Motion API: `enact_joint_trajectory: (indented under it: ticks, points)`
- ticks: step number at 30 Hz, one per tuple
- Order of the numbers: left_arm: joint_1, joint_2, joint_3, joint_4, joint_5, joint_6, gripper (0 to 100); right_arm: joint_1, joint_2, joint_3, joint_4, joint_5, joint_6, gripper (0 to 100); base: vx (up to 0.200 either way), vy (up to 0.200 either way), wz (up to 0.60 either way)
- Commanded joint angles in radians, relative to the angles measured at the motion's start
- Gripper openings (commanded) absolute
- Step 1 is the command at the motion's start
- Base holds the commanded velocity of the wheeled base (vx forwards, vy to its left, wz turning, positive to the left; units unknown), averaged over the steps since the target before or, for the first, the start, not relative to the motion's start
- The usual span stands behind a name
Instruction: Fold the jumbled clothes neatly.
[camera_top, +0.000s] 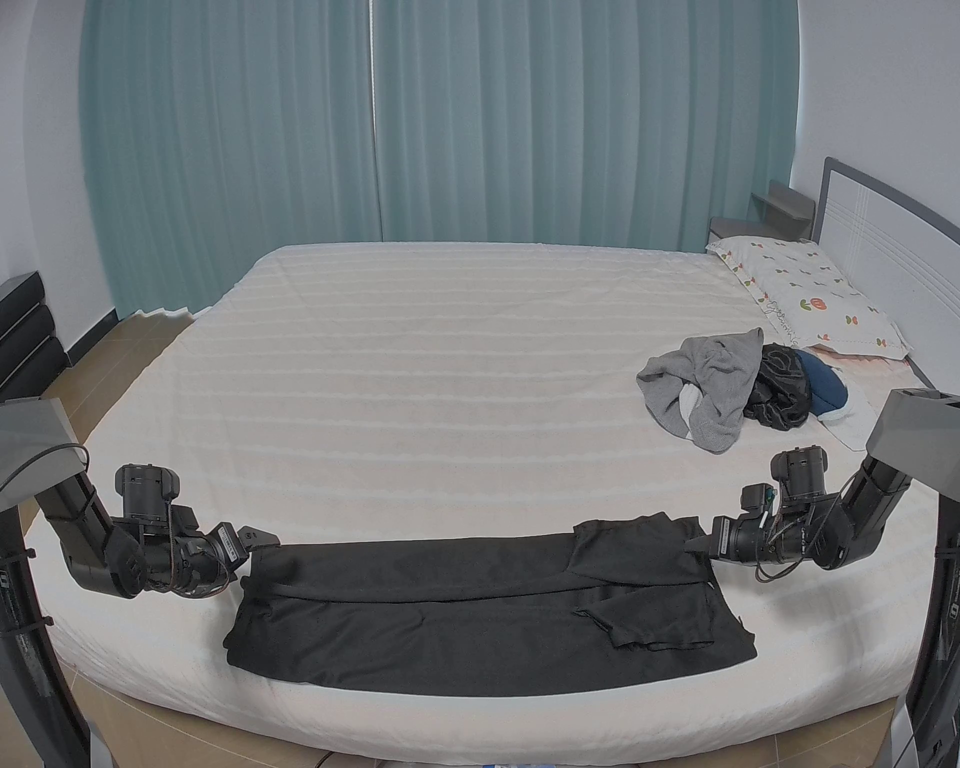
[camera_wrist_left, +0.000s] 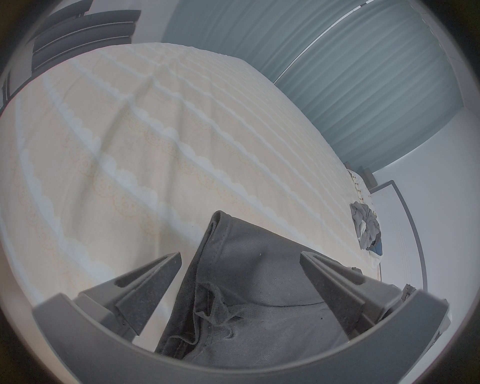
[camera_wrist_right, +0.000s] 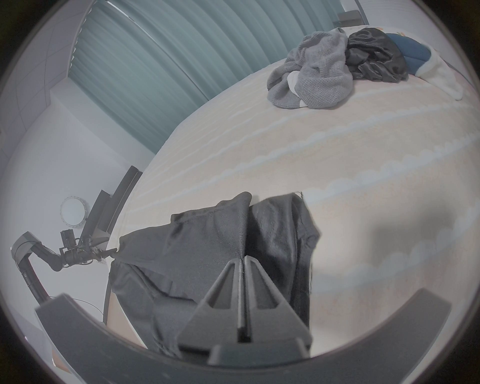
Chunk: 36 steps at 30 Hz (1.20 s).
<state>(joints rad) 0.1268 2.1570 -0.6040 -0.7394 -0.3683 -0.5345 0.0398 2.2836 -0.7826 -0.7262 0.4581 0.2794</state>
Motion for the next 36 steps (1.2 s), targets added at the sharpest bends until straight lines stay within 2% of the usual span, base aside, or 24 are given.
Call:
enact_joint_trajectory:
  ticks: [1, 18, 19, 21, 22, 25, 29, 31, 33, 36]
  points:
    - [0.001, -0.005, 0.009, 0.000, 0.000, -0.001, 100, -0.012, -0.029, 0.043, -0.004, 0.004, -0.003, 0, 0.000, 0.000, 0.00]
    - [-0.010, 0.001, 0.026, 0.003, 0.002, -0.002, 100, -0.014, -0.036, 0.094, -0.004, 0.016, -0.034, 0, 0.000, 0.000, 0.00]
    - [-0.013, 0.003, 0.026, 0.005, 0.003, -0.002, 100, -0.014, -0.035, 0.094, -0.004, 0.017, -0.034, 100, 0.000, 0.000, 0.00]
    - [-0.021, 0.004, 0.026, 0.005, 0.008, -0.007, 100, -0.014, -0.039, 0.092, -0.002, 0.019, -0.023, 100, 0.000, 0.000, 0.00]
    - [-0.021, 0.004, 0.026, 0.005, 0.008, -0.007, 0, -0.014, -0.039, 0.092, -0.002, 0.019, -0.023, 100, 0.000, 0.000, 0.00]
    - [-0.036, 0.015, 0.020, 0.005, 0.014, -0.025, 0, -0.014, -0.065, 0.089, -0.006, 0.027, 0.034, 100, 0.000, 0.000, 0.00]
    - [-0.038, 0.014, 0.012, 0.005, 0.015, -0.041, 0, -0.003, -0.130, 0.098, -0.001, 0.016, 0.185, 100, 0.000, 0.000, 0.00]
    - [-0.038, 0.012, 0.012, 0.005, 0.015, -0.042, 0, 0.000, -0.150, 0.106, 0.004, 0.007, 0.227, 100, 0.000, 0.000, 0.00]
    - [-0.038, 0.007, 0.012, 0.005, 0.017, -0.048, 0, 0.012, -0.182, 0.126, 0.007, -0.026, 0.274, 100, 0.000, 0.000, 0.00]
    - [-0.038, -0.020, 0.007, 0.002, 0.020, -0.087, 0, 0.046, -0.208, 0.158, 0.008, -0.118, 0.351, 100, 0.000, 0.000, 0.00]
